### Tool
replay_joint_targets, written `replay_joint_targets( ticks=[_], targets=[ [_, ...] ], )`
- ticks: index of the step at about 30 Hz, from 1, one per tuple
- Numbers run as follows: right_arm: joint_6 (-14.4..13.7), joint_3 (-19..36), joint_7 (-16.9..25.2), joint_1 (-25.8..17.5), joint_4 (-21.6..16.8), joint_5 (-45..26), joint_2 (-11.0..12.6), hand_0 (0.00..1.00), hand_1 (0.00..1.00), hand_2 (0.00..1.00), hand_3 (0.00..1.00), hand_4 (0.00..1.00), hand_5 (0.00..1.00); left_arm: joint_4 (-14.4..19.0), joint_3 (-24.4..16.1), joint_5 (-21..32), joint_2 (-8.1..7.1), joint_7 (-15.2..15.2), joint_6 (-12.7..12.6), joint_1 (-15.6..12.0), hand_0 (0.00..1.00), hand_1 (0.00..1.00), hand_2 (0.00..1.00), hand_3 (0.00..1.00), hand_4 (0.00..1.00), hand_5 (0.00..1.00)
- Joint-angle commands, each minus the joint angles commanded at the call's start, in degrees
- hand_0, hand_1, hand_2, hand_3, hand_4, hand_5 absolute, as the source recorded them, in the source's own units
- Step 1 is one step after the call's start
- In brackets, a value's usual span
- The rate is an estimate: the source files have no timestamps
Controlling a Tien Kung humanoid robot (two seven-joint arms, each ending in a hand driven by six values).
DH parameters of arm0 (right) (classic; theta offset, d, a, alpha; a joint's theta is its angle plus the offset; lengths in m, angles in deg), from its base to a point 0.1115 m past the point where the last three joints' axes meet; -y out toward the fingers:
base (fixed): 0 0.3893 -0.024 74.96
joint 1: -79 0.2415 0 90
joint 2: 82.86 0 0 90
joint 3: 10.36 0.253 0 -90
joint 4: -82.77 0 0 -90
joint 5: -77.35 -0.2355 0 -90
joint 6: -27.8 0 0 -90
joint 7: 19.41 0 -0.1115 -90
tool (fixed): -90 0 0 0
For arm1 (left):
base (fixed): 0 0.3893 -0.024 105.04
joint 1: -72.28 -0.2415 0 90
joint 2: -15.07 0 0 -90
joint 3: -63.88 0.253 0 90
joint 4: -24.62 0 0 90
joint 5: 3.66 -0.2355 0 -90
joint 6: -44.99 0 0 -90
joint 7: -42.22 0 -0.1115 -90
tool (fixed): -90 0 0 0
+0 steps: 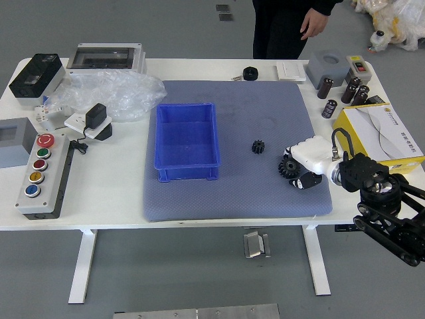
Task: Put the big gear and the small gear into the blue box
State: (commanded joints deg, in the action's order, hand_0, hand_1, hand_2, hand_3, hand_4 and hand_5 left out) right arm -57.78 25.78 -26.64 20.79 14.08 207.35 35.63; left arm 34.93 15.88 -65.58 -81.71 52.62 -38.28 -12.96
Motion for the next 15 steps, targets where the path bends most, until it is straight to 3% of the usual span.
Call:
replay_joint_targets(
  ticks=[4,5,15],
  targets=[
    [-2.0,0.2,0.2,-0.1,0.7,0.0,-0.5,0.587,0.514,0.58,0.645,0.776,0.316,0.0,0.1,0.0,-0.01,0.0,0.0,0.0,0.873,0.856,0.826,0.841,0.708,0.308],
    [-2.6,0.3,0.3,-0.2,0.8,0.0,-0.5,0.482,0.432,0.5,0.612,0.729,0.268,0.0,0.1,0.0,-0.01,0.0,0.0,0.1,0.873,0.856,0.826,0.841,0.709,0.307],
    [-7.8,1.2,1.0,-0.2,2.2,0.0,-1.1,0.453,0.382,0.46,0.574,0.699,0.221,0.0,0.2,0.1,0.01,-0.1,0.0,0.1,0.873,0.856,0.826,0.841,0.709,0.307]
  ],
)
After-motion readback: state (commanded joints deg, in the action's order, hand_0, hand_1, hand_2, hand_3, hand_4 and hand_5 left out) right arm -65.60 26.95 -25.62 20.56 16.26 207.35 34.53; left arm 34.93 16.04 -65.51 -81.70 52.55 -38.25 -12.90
